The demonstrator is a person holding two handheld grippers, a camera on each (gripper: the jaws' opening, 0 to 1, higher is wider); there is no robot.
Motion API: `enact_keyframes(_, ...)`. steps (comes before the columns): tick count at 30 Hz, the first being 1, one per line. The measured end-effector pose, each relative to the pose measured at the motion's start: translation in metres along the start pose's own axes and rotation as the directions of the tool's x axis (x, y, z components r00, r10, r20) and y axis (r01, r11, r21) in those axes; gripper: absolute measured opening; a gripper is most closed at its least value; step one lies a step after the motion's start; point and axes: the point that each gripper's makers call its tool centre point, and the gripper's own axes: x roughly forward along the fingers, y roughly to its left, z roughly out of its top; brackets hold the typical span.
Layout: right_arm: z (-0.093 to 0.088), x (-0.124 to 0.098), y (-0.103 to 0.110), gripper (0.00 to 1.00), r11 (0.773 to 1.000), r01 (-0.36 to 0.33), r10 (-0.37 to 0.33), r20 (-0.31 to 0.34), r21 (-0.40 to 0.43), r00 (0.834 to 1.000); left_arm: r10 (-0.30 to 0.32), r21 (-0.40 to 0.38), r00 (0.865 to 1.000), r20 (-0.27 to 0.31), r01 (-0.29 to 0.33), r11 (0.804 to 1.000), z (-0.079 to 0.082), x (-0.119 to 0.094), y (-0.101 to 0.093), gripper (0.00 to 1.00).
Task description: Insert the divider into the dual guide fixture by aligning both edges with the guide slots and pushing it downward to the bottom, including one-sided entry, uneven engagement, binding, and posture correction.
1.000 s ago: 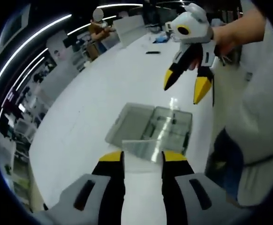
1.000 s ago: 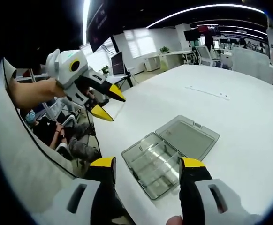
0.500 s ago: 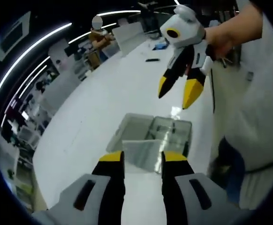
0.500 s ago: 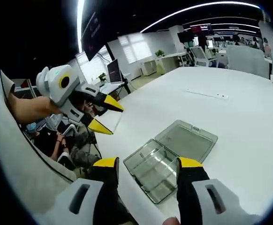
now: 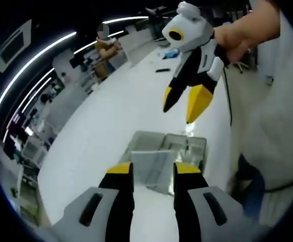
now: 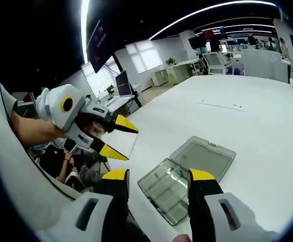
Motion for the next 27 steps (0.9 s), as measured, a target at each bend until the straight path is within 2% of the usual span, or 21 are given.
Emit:
enact_keyframes(14,0.019,0.005,0.012,0.39,0.999,-0.045,0.044,0.030,0.021,0.999,0.011,0.077,1.000,0.003,-0.012,0.997,0.011,0.009,-0.003,0.25)
enact_keyframes(27,0.022,0.005,0.014,0.37,0.998,-0.054,0.053,0.034,0.039,0.998,0.011,0.112,1.000,0.013,-0.012,0.994,0.020,0.013,-0.006,0.25)
